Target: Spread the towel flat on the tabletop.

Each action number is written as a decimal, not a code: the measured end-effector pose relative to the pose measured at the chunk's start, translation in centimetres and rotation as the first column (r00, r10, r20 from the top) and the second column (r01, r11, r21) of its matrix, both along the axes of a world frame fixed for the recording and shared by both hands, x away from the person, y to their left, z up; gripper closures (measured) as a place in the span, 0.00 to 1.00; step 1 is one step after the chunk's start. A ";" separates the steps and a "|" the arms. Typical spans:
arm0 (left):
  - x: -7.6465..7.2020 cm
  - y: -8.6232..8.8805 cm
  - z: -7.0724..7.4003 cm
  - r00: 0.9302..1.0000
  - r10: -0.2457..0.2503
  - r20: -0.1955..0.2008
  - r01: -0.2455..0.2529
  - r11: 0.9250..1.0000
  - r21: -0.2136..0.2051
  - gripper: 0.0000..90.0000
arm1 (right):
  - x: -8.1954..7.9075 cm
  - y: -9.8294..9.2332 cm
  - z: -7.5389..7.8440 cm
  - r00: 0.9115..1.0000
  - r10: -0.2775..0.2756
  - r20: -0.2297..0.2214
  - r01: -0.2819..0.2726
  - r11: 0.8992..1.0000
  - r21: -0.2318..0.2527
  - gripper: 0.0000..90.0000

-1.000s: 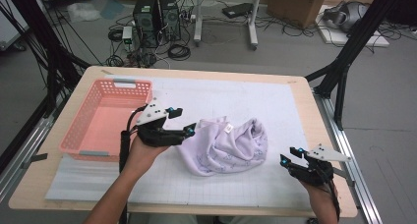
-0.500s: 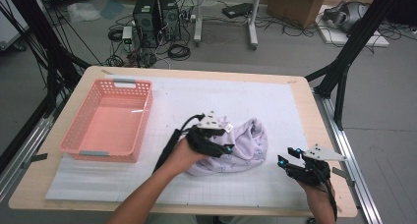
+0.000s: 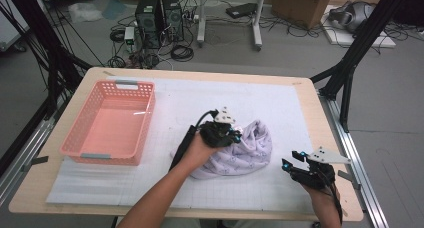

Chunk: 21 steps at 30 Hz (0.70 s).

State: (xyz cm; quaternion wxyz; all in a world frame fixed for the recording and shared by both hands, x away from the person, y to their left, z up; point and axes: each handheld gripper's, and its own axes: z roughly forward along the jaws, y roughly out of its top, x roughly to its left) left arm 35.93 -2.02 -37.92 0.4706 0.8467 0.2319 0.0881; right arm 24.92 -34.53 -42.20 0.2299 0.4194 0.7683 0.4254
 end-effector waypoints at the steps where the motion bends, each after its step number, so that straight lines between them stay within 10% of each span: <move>1: 0.3 0.6 0.3 1.000 0.018 0.012 -0.018 1.000 -0.007 0.91 | 0.0 0.0 0.0 1.000 0.000 -0.001 0.000 1.000 0.000 0.53; 7: 2.7 4.0 1.8 0.984 0.171 0.053 -0.170 0.985 -0.028 0.91 | 0.1 0.2 0.0 1.000 0.004 0.000 -0.004 1.000 -0.002 0.53; 17: 7.6 8.4 2.4 0.904 0.417 0.095 -0.420 0.907 0.013 0.92 | 0.3 0.1 -0.1 1.000 0.000 0.003 0.000 1.000 0.006 0.53; 21: 7.8 8.5 2.1 0.895 0.439 0.077 -0.441 0.897 0.011 0.77 | 0.4 -0.1 -0.1 1.000 0.001 0.005 -0.001 1.000 0.008 0.53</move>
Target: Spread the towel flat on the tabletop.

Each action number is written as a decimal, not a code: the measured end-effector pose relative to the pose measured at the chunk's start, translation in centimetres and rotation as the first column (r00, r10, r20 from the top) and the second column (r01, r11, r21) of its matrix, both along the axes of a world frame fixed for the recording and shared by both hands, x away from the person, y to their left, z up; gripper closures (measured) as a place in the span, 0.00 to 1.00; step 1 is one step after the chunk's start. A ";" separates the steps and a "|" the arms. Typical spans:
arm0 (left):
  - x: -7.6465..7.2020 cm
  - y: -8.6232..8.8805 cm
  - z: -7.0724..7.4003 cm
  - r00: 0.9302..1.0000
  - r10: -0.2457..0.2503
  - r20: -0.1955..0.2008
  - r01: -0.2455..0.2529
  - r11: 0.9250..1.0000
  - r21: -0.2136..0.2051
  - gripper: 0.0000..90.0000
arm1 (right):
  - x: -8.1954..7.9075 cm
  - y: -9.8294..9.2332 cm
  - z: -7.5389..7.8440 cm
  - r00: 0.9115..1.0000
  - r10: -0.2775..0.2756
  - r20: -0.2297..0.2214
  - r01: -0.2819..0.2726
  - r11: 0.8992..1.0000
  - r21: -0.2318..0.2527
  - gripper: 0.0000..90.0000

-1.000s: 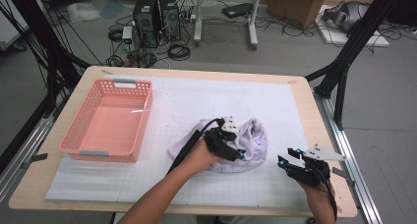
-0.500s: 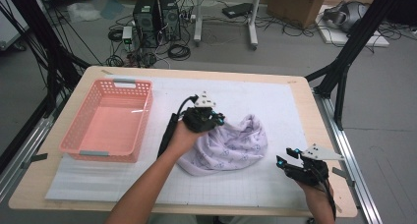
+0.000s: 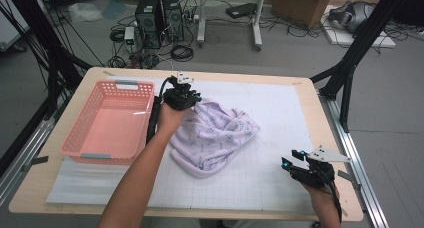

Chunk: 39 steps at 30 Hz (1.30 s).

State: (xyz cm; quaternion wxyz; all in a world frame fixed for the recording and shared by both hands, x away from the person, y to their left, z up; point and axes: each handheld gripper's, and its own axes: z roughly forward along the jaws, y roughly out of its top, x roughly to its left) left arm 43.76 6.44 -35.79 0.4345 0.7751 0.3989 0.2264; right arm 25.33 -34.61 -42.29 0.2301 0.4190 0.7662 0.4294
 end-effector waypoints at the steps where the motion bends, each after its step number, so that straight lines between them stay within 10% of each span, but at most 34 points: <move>1: -0.1 -0.1 0.1 1.000 0.001 -0.004 -0.002 1.000 -0.022 0.69 | 0.0 0.0 0.0 1.000 0.000 0.001 0.000 1.000 0.002 0.53; 6: -1.7 -1.5 0.2 0.993 -0.115 -0.015 0.114 0.993 -0.042 0.54 | 0.0 0.2 0.0 1.000 0.003 0.000 -0.003 1.000 -0.003 0.53; 10: -3.3 -2.9 -0.3 0.977 -0.211 -0.018 0.210 0.977 -0.036 0.62 | -0.1 0.3 0.1 1.000 0.004 0.002 -0.004 1.000 -0.002 0.53; 19: -5.3 -5.1 -3.8 0.908 -0.376 -0.188 0.379 0.925 -0.019 0.69 | -0.2 0.1 0.1 1.000 -0.002 0.001 0.002 1.000 0.002 0.53; 23: -5.6 -6.0 -5.3 0.897 -0.381 -0.223 0.395 0.918 0.021 0.58 | -0.1 0.3 0.0 1.000 0.009 0.001 -0.009 1.000 -0.003 0.53; 28: -6.2 -7.2 -6.9 0.861 -0.425 -0.280 0.465 0.880 0.097 0.61 | 0.0 0.6 -0.1 1.000 0.015 -0.010 -0.015 1.000 -0.006 0.52; 31: -6.2 -7.2 -6.7 0.858 -0.429 -0.282 0.468 0.879 0.088 0.87 | 0.0 0.8 -0.3 1.000 0.021 -0.015 -0.021 1.000 -0.009 0.52; 34: -6.4 -6.5 -5.5 0.862 -0.457 -0.220 0.456 0.888 -0.058 0.89 | 0.1 1.0 -0.4 0.999 0.030 -0.018 -0.030 0.999 -0.013 0.52; 39: -6.3 -3.4 -2.4 0.930 -0.365 -0.050 0.339 0.901 -0.272 0.89 | 0.3 1.3 -0.5 0.999 0.030 -0.021 -0.030 0.999 -0.011 0.52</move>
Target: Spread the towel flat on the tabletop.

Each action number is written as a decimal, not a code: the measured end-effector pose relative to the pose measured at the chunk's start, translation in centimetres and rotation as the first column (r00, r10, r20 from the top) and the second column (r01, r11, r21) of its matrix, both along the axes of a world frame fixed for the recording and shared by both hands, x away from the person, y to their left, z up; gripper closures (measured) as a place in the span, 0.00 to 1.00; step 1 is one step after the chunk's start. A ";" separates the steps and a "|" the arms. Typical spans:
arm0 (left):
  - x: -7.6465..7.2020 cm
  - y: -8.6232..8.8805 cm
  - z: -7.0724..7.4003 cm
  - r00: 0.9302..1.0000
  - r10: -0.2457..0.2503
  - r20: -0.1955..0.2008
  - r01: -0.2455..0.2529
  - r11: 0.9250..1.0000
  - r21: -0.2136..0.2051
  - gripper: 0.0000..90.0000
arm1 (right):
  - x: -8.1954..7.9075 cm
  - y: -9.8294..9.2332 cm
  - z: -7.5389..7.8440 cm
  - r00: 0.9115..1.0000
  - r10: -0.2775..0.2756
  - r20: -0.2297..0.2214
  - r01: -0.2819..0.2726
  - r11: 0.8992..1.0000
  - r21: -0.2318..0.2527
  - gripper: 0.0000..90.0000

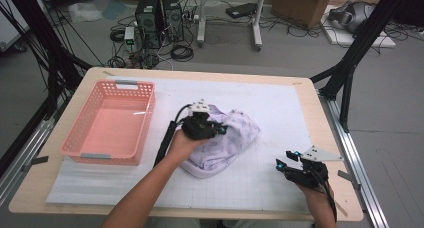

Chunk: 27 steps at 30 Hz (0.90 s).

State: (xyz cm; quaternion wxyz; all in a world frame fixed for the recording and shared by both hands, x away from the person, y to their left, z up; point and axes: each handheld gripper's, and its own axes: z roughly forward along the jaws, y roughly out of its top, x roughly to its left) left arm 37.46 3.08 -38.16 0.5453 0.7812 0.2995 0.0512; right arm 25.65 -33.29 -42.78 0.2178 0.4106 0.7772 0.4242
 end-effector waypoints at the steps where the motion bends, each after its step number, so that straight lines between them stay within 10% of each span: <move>1: 0.1 0.7 0.3 0.999 0.028 0.019 -0.028 1.000 0.005 0.89 | 0.1 0.1 0.0 1.000 0.007 0.003 -0.007 1.000 -0.003 0.52; 14: 0.7 5.2 0.6 0.962 0.255 0.093 -0.262 0.963 0.070 0.89 | 3.6 5.4 -0.5 0.994 0.093 -0.065 -0.093 0.996 -0.006 0.56; 18: 0.6 5.7 0.5 0.961 0.258 0.099 -0.266 0.961 0.074 0.89 | 5.5 8.2 -1.3 0.978 0.165 -0.127 -0.165 0.986 0.007 0.68; 22: 0.5 6.0 0.3 0.961 0.261 0.094 -0.268 0.961 0.068 0.89 | 7.0 10.8 -1.7 0.969 0.183 -0.169 -0.180 0.983 0.031 0.57; 27: 0.3 6.2 0.2 0.961 0.259 0.094 -0.265 0.962 0.059 0.89 | 7.8 13.3 -2.3 0.973 0.156 -0.172 -0.152 0.988 0.035 0.56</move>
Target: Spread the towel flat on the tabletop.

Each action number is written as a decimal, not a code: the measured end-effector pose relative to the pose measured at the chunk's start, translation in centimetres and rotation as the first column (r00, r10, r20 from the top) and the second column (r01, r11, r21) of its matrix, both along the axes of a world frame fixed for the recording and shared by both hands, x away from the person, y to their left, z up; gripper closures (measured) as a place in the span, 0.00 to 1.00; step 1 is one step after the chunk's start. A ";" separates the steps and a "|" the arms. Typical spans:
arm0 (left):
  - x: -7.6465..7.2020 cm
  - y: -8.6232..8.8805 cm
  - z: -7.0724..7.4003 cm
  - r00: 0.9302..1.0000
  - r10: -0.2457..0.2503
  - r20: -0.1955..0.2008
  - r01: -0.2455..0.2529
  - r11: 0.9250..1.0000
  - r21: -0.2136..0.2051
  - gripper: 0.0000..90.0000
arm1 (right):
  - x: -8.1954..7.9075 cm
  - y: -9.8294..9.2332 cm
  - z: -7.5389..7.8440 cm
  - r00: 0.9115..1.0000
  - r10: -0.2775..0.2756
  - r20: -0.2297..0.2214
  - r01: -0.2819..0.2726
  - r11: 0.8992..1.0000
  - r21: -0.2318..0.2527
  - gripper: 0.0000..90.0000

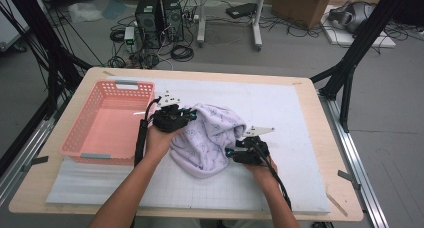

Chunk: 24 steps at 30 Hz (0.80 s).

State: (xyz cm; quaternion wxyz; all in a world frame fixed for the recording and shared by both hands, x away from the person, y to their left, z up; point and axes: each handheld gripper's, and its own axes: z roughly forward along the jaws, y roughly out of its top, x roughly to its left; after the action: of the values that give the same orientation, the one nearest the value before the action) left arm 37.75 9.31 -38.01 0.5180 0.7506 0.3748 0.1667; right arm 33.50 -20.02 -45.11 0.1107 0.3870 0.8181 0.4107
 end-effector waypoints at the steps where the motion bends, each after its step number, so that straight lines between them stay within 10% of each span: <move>1: -0.1 0.0 0.0 1.000 0.001 0.002 -0.001 1.000 -0.005 0.89 | 0.0 0.2 0.1 1.000 -0.004 -0.003 0.004 1.000 0.002 0.74; 3: -0.2 0.1 0.0 1.000 -0.001 0.002 0.001 1.000 -0.018 0.89 | -0.1 0.1 0.0 0.999 0.040 -0.031 -0.038 0.997 0.062 0.94; 9: -1.0 0.3 -0.3 1.000 -0.007 0.009 0.007 0.999 -0.033 0.89 | -1.2 -3.3 1.4 0.999 0.051 0.013 -0.053 0.988 0.145 0.96; 19: -3.0 -2.6 -1.0 0.990 -0.140 -0.013 0.139 0.987 -0.085 0.89 | -5.5 -14.6 4.9 0.993 -0.112 0.028 0.105 0.977 0.186 0.96; 24: -3.6 -4.5 -0.5 0.976 -0.216 0.002 0.215 0.970 -0.117 0.89 | -6.5 -16.3 7.4 0.967 -0.225 0.118 0.210 0.970 0.124 0.95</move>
State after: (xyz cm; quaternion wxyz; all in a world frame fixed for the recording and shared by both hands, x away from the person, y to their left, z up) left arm 34.17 4.79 -38.49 0.5740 0.7562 0.3029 0.0834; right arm 27.00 -36.32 -37.71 0.1869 0.4522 0.7377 0.4652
